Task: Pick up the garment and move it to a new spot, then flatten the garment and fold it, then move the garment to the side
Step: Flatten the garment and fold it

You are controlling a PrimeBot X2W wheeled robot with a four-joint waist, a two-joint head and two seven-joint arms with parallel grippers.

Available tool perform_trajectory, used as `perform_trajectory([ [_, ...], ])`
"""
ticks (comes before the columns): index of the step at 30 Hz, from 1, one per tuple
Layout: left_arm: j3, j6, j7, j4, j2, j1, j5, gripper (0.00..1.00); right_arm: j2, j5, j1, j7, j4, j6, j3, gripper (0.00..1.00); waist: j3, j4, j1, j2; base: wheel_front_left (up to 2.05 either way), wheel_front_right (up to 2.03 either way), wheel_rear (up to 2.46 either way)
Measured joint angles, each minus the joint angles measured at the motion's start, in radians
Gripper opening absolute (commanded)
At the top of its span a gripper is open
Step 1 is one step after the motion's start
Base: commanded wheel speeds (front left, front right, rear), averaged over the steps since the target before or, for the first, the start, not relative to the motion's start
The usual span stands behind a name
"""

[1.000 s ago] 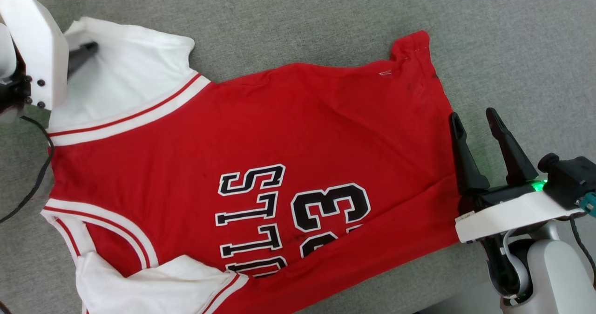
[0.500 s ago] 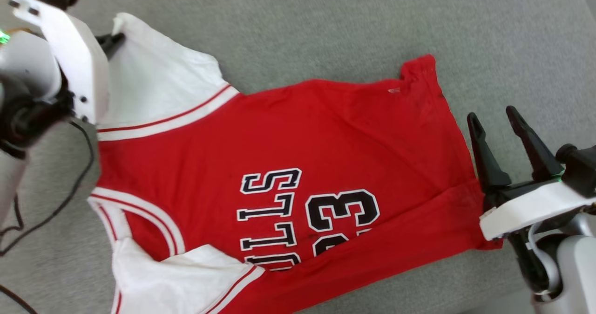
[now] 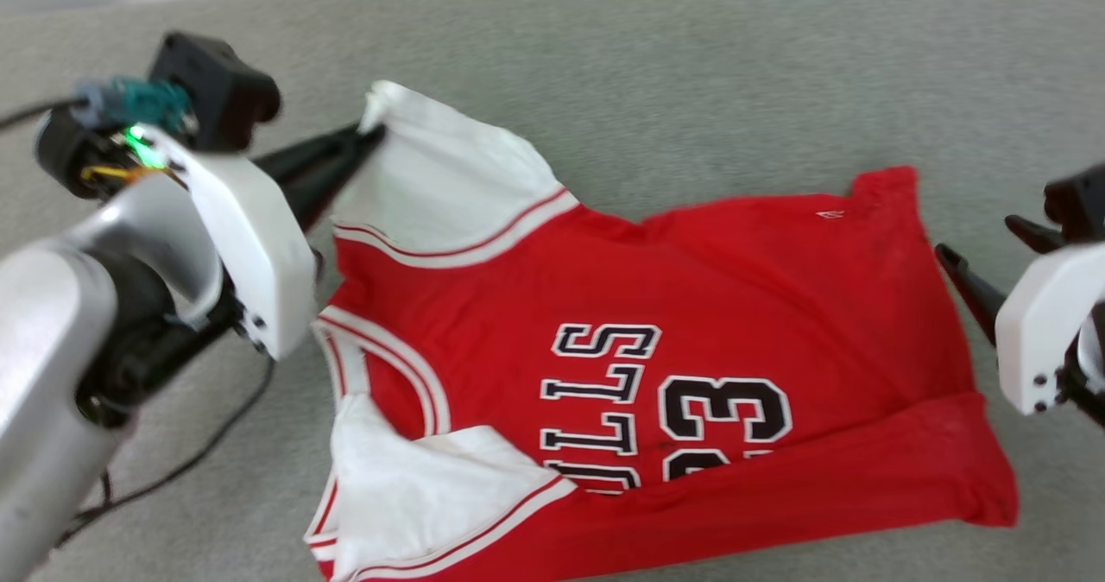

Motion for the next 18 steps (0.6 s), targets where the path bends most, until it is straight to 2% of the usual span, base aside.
perform_trajectory([
  [4, 0.0, 0.021, -0.039, -0.094, 0.0, 0.047, 0.015, 0.0, -0.035, 0.04, -0.093, 0.123, 0.055, 0.0, 0.032, 1.0, 0.02, 0.049, 0.0, 0.0, 0.0, 0.0, 0.0],
  [8, -0.004, 0.038, -0.066, -0.156, 0.001, 0.073, 0.035, 0.0, -0.072, 0.045, -0.181, 0.187, 0.14, 0.0, 0.057, 1.0, 0.051, 0.092, 0.0, 0.0, 0.0, 0.0, 0.0],
  [12, -0.017, 0.041, -0.081, -0.193, -0.013, 0.083, 0.054, 0.0, -0.087, 0.044, -0.237, 0.215, 0.224, 0.0, 0.094, 1.0, 0.079, 0.133, 0.0001, 0.0, 0.0, 0.0, 0.0],
  [18, -0.041, 0.041, -0.091, -0.223, -0.044, 0.082, 0.071, 0.0, -0.099, 0.039, -0.291, 0.201, 0.32, 0.0, 0.153, 1.0, 0.113, 0.176, 0.0, 0.0, 0.0, 0.0, 0.0],
])
